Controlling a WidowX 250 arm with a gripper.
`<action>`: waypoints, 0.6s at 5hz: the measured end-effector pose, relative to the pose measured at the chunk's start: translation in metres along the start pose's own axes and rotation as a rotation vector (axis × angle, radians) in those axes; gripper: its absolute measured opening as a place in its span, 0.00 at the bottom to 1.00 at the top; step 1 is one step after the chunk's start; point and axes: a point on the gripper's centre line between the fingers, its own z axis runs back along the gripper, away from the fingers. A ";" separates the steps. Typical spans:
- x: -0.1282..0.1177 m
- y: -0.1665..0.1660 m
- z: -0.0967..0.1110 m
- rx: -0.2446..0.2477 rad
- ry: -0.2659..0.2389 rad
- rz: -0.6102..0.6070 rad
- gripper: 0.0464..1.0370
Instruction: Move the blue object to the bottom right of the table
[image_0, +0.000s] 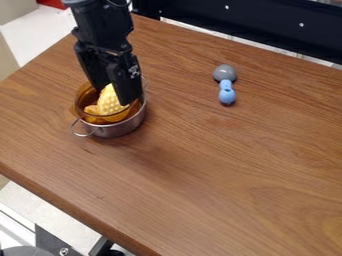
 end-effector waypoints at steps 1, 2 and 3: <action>-0.002 0.000 -0.005 -0.013 0.018 0.013 0.96; 0.012 -0.006 -0.009 -0.035 0.029 0.085 0.96; 0.033 -0.010 -0.007 -0.040 0.000 0.194 0.96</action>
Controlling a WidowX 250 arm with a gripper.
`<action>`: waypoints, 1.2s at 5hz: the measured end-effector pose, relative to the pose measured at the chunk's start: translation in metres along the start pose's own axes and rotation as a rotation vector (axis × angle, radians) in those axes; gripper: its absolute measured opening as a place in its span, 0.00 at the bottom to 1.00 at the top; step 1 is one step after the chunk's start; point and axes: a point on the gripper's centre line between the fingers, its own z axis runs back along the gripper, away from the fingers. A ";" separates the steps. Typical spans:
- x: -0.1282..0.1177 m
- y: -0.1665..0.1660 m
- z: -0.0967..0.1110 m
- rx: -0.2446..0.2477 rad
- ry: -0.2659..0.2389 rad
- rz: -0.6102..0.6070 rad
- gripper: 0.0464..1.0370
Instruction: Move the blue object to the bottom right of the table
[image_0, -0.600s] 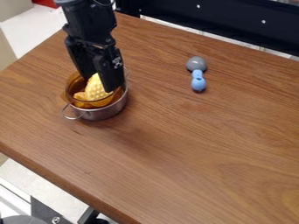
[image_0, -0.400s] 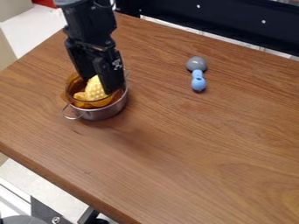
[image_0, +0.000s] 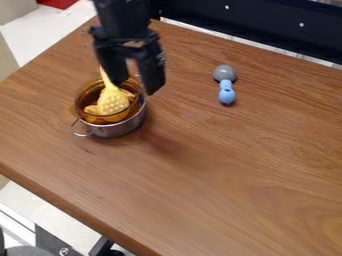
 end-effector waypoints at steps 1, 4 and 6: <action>0.026 -0.009 -0.001 -0.015 -0.062 0.119 0.96; 0.098 -0.036 -0.028 -0.032 -0.144 0.404 0.96; 0.120 -0.043 -0.051 0.005 -0.149 0.478 0.96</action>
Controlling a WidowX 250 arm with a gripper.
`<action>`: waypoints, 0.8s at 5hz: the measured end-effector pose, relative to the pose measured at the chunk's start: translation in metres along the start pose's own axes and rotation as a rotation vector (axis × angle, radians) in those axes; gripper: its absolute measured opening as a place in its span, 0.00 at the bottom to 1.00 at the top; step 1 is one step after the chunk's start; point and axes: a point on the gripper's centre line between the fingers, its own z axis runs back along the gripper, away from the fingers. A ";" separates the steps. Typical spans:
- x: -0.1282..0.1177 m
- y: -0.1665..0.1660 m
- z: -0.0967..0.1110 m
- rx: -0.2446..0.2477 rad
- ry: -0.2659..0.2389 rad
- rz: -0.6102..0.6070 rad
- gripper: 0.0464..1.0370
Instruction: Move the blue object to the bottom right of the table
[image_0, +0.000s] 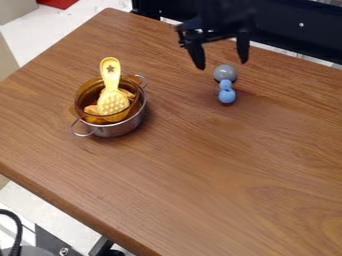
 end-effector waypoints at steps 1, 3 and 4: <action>0.000 -0.006 -0.014 0.029 0.007 0.011 0.96; 0.007 -0.007 -0.035 0.069 0.019 0.022 0.96; 0.009 -0.003 -0.036 0.085 0.014 0.022 0.96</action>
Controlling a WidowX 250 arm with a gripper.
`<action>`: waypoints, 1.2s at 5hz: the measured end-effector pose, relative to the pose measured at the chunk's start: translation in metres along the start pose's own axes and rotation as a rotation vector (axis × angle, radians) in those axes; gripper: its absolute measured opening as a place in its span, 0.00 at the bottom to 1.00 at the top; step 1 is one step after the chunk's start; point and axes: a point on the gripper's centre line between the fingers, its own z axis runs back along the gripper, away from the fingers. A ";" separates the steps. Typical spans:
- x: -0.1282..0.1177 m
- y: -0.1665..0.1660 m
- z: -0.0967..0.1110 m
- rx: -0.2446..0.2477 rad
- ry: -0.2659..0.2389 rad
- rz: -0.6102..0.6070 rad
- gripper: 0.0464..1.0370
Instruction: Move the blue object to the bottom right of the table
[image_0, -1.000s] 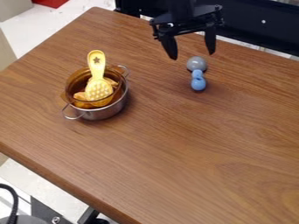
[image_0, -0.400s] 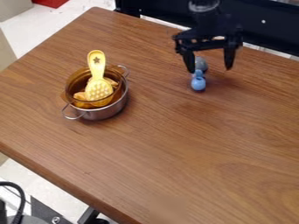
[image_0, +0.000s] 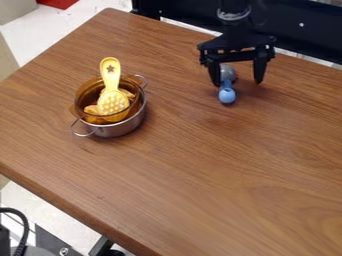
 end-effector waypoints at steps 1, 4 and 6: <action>0.001 0.002 -0.001 0.007 -0.005 -0.004 0.96; -0.014 0.014 -0.017 0.059 -0.016 -0.032 0.70; -0.014 0.014 -0.018 0.065 -0.030 -0.036 0.27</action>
